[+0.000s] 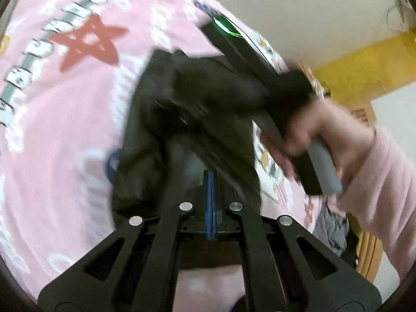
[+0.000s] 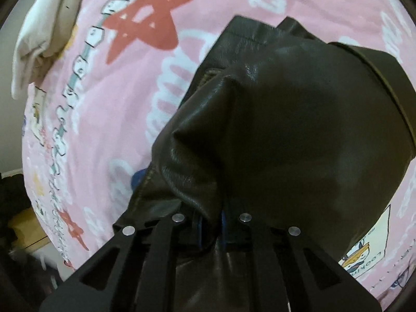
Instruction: Fold large clothes
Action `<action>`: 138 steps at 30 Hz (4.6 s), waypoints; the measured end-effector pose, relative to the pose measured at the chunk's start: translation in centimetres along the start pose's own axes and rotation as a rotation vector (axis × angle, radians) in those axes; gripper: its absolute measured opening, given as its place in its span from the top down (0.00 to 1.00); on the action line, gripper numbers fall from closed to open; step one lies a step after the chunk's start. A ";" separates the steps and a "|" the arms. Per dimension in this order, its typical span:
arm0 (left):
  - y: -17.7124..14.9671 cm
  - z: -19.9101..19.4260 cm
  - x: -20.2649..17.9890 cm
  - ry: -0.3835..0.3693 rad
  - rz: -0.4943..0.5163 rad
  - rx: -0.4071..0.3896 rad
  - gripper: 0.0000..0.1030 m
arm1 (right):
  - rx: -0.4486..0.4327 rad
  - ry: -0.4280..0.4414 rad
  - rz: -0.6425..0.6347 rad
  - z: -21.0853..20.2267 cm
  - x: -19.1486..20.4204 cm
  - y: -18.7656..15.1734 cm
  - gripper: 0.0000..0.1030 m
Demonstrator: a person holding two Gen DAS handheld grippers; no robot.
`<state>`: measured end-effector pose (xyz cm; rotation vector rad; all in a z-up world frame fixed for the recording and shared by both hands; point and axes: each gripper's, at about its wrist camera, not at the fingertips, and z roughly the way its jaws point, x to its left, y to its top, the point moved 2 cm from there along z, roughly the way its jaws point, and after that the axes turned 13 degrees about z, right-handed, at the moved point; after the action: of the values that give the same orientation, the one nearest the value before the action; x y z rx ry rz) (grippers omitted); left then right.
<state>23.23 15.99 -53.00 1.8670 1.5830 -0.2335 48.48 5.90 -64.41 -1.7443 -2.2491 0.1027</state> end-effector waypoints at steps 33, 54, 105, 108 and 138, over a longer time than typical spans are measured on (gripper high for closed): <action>-8.8 8.3 3.1 0.241 -0.219 0.101 0.98 | 0.055 -0.039 -0.114 5.2 3.7 0.3 1.00; -7.4 10.9 0.5 0.351 -0.100 0.167 0.98 | -0.255 -0.194 0.004 -3.1 -6.5 4.5 0.97; 1.3 9.9 2.1 0.328 0.011 0.195 0.98 | -0.598 0.241 0.231 -2.7 -9.4 -22.7 0.88; 1.7 9.1 1.3 0.380 0.098 0.190 0.98 | -0.583 0.162 0.163 -0.3 -6.9 -26.1 0.89; 2.7 5.6 5.6 0.074 0.118 0.183 0.11 | -0.710 0.124 0.444 -6.2 -15.5 -24.0 0.31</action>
<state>28.64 17.09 -59.27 2.1248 1.5378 -0.2672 31.12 -16.02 -55.72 -2.4864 -1.8818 -0.7765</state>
